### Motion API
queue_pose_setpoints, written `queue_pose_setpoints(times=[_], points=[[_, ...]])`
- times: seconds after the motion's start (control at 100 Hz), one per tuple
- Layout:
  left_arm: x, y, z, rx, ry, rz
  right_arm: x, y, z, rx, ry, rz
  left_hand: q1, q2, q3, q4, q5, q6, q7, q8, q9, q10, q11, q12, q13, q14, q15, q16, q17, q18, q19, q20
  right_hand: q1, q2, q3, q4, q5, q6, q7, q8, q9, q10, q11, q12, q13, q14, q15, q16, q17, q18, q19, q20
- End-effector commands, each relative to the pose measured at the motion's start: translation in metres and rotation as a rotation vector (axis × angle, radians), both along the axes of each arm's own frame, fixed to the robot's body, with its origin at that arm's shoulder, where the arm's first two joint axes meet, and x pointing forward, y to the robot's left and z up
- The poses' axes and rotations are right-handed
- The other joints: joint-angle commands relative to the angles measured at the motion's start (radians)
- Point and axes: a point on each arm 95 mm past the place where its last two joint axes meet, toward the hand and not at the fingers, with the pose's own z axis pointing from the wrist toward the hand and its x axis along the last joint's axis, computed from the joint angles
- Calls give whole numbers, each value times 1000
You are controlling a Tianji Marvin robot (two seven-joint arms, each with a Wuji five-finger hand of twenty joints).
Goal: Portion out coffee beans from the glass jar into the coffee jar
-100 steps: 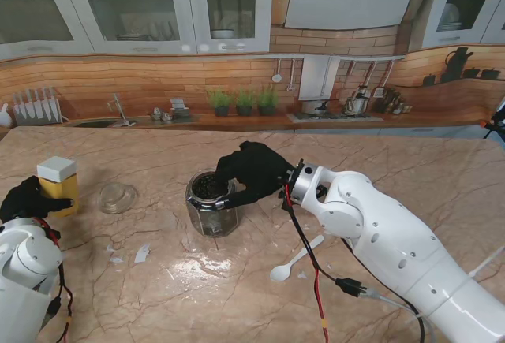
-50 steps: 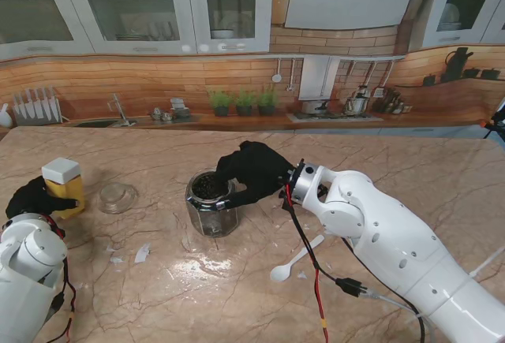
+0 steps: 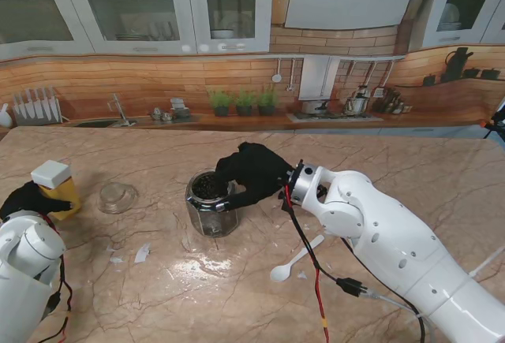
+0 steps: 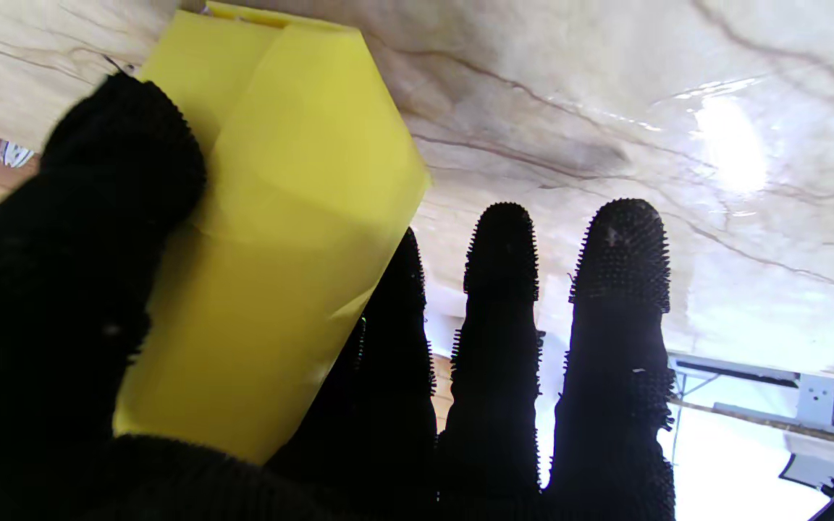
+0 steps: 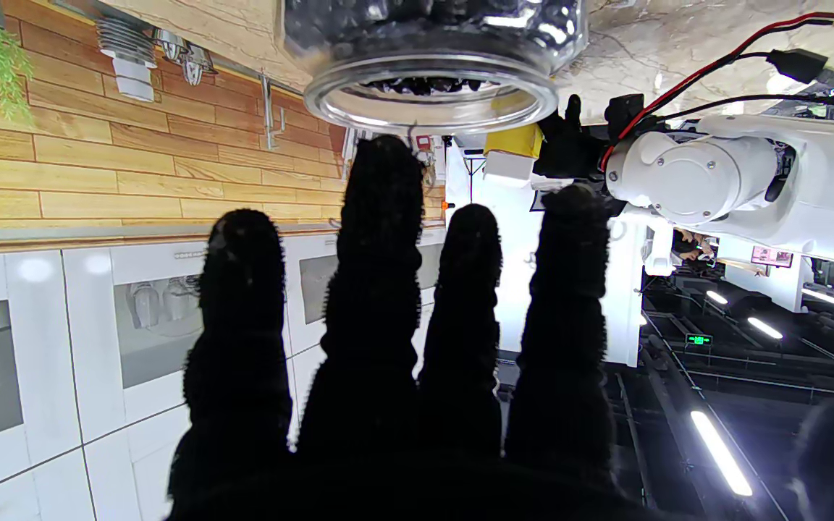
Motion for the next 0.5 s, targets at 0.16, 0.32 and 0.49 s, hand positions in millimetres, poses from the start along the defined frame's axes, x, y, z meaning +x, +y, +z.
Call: queue_pose_setpoints(times=[0.16,0.32,0.49], points=[[-12,6,-13,-16,67,-3,-1,3,1,6,-4,10,77,228,277,127,16,-5,-104,80,-183,25,132,-203,-98,59,-17,15,-89,39,5,112,13,-7,-3,27,17,-27,18,6,21,-23,23,11,7,-21,4,-4,-14,-7,-7,4],[-14,8,-12,-26,102,-14,-2,3,2,9,-8,13,69,198,260,114,-36,31,-219,70,-273,49,85,-246,-161,87,-41,12,-149,33,-6,142,14,-7,-3,27,16,-29,18,6,22,-25,24,11,7,-22,4,-4,-13,-9,-6,6],[-16,10,-12,-24,126,-22,-2,3,3,14,-13,17,35,141,247,83,-77,64,-349,15,-351,82,44,-306,-206,114,-50,16,-203,43,-7,192,16,-8,-3,27,19,-29,21,6,25,-24,26,12,9,-24,6,-4,-13,-10,-5,8]])
